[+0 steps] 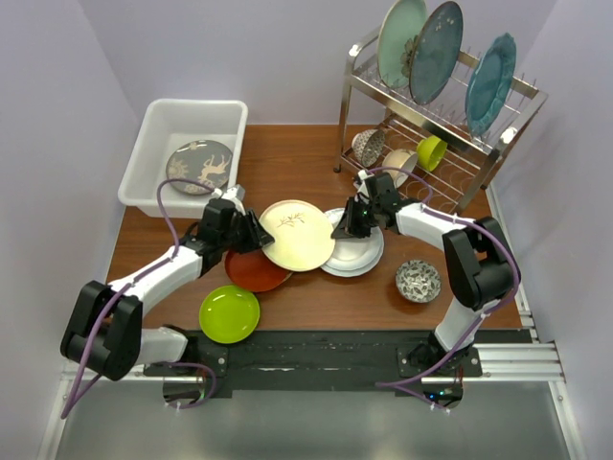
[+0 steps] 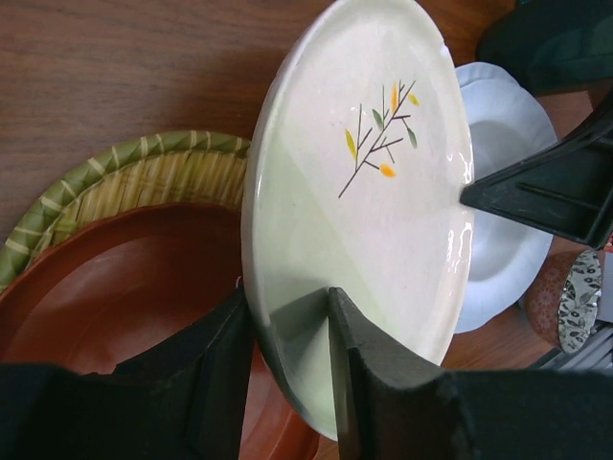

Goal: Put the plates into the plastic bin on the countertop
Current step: Pick up the plate at the center of the board.

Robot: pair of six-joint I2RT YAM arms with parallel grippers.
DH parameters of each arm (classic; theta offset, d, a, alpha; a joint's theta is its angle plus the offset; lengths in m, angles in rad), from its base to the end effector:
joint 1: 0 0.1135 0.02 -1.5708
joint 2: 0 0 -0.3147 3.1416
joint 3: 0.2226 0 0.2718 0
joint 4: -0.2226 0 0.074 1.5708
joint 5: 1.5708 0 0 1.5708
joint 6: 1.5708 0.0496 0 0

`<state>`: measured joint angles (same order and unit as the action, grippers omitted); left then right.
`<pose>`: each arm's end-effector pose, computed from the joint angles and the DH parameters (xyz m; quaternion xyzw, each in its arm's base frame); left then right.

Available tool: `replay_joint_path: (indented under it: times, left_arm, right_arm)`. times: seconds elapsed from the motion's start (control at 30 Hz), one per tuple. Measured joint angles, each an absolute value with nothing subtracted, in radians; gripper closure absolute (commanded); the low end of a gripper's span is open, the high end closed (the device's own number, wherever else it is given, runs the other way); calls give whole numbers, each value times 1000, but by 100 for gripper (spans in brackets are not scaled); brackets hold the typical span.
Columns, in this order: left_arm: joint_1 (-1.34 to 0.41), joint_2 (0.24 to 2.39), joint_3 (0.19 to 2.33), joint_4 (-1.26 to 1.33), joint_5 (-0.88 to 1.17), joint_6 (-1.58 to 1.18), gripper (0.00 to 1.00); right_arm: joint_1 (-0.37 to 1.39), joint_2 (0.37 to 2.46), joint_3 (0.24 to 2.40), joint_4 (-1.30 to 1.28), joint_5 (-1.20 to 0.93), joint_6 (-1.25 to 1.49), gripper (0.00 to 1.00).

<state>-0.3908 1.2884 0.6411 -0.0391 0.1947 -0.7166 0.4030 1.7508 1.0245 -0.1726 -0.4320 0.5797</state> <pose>0.2505 -0.1136 0.2260 -0.1048 0.8944 -0.2987 0.3161 0.3492 0.1715 0.1988 0.0110 0.9248 0.3303 0.1884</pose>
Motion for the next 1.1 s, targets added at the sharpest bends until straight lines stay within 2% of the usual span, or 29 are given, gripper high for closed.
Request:
replay_joint_path:
  times: [0.07,0.17,0.27,0.3,0.37,0.4,0.5,0.6,0.93,1.1]
  left_arm:
    - [-388,1288,641,-16,200,-717,100]
    - [-388,1288,641,-12,203,-717,100]
    - [-388,1282,641,-12,202,-717,100]
    - [-388,1278,641,-12,203,-717,100]
    - [-388,1271,641,-14,203,-717,100]
    - [-389,1269,641,-14,204,-717,100]
    - [-389,1256,641,-19,202,-717,100]
    - [-393,1237,641,-32,203,-723,100]
    - [-389,1168,641,-40,221,-746,100]
    - [-368,1150,641,-40,229,-759,100]
  right_arm:
    - [400,1754,1024,-171,-433,580,100]
    - [398,1754,1022,-168,-433,581,100]
    - [398,1754,1021,-166,-433,582,94]
    - [397,1754,1021,-165,-433,582,81]
    - [397,1755,1020,-163,-434,582,66]
    - [398,1760,1018,-159,-433,580,54]
    - [393,1770,1009,-147,-438,580,36]
    - [393,1767,1002,-126,-452,583,27]
    - [406,1729,955,-56,-462,581,20]
    - [407,1691,915,-34,-465,580,11]
